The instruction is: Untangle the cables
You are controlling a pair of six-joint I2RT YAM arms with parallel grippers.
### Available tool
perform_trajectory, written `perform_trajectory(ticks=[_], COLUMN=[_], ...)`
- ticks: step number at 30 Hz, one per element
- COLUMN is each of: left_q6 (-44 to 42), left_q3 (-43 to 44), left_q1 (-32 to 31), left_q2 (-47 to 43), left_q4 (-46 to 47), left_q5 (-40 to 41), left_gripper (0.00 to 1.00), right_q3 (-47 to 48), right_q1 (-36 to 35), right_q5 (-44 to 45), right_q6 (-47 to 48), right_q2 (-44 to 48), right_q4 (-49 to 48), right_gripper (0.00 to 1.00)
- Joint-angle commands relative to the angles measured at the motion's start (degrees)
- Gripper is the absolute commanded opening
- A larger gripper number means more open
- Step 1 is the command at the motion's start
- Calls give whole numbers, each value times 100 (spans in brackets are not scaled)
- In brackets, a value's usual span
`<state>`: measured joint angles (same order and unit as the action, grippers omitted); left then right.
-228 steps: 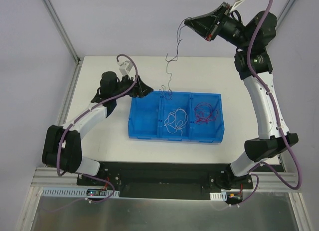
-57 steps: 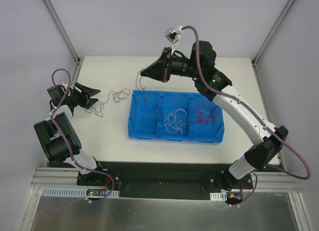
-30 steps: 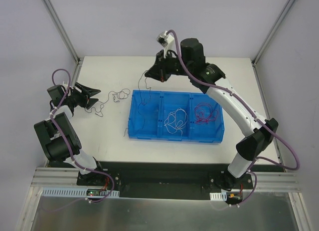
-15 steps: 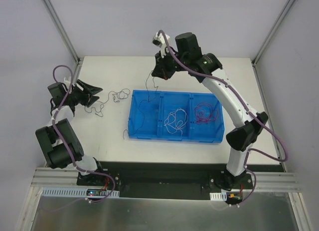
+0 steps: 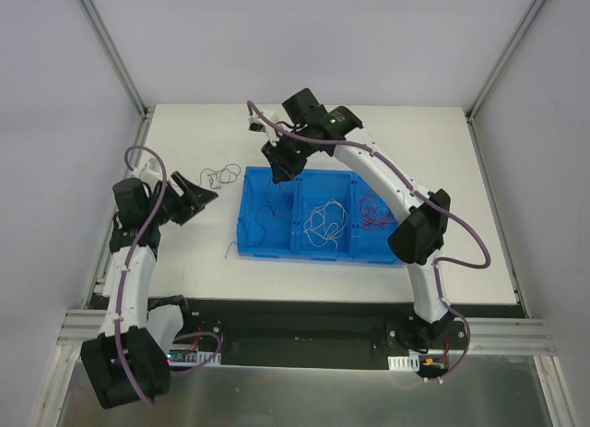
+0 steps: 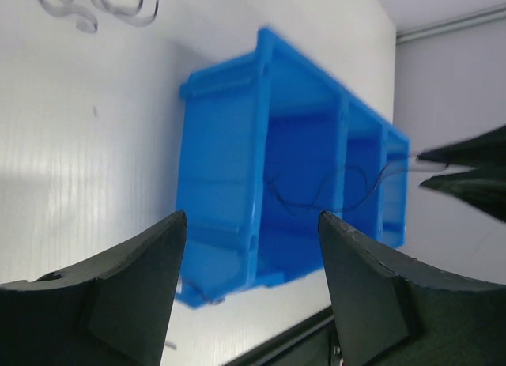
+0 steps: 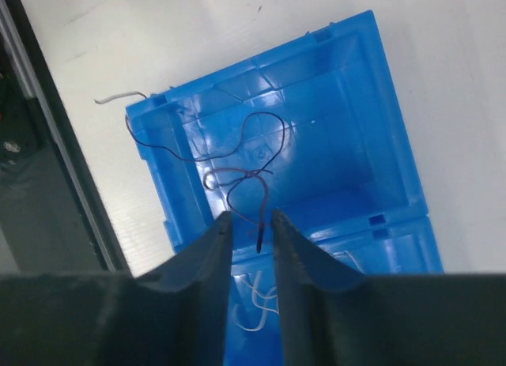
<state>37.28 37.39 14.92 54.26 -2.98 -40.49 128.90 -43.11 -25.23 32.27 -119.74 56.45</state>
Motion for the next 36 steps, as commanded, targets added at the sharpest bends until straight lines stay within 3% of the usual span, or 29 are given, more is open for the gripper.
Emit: perform_trajectory(ticks=[1, 4, 9, 13, 18, 23, 25, 27, 33, 36], left_q6=[-81, 288, 895, 1053, 1159, 1062, 1045, 1045, 1141, 1124], left_q3=[-731, -1250, -1883, -2007, -2008, -1691, -1612, -1612, -1893, -1893], left_q1=[-85, -85, -304, -419, -481, -630, -727, -815, -938, -1070], left_q2=[-871, -1373, -2112, -2042, -2094, -2165, -2148, -2113, -1648, -1384], left_q4=[-993, -1063, -1371, -1758, -2231, -2672, -2769, -2743, -2409, -2330], left_q5=[-222, -599, -741, -435, 310, 1349, 1649, 1668, 1228, 1228], left_gripper=[68, 70, 67, 61, 46, 51, 60, 62, 47, 48], right_q3=[319, 311, 162, -189, -436, -445, -454, -480, -454, -471], right_q1=[-101, -101, -101, -83, -22, 13, 31, 31, 49, 57], right_q5=[106, 352, 616, 686, 722, 713, 695, 686, 880, 897], right_q6=[402, 411, 385, 394, 385, 368, 376, 368, 324, 315], right_q2=[197, 258, 504, 777, 953, 962, 970, 979, 935, 953], right_q4=[253, 288, 218, 34, -81, -99, -99, -125, -169, -178], right_gripper=[43, 61, 69, 70, 70, 70, 70, 70, 68, 66])
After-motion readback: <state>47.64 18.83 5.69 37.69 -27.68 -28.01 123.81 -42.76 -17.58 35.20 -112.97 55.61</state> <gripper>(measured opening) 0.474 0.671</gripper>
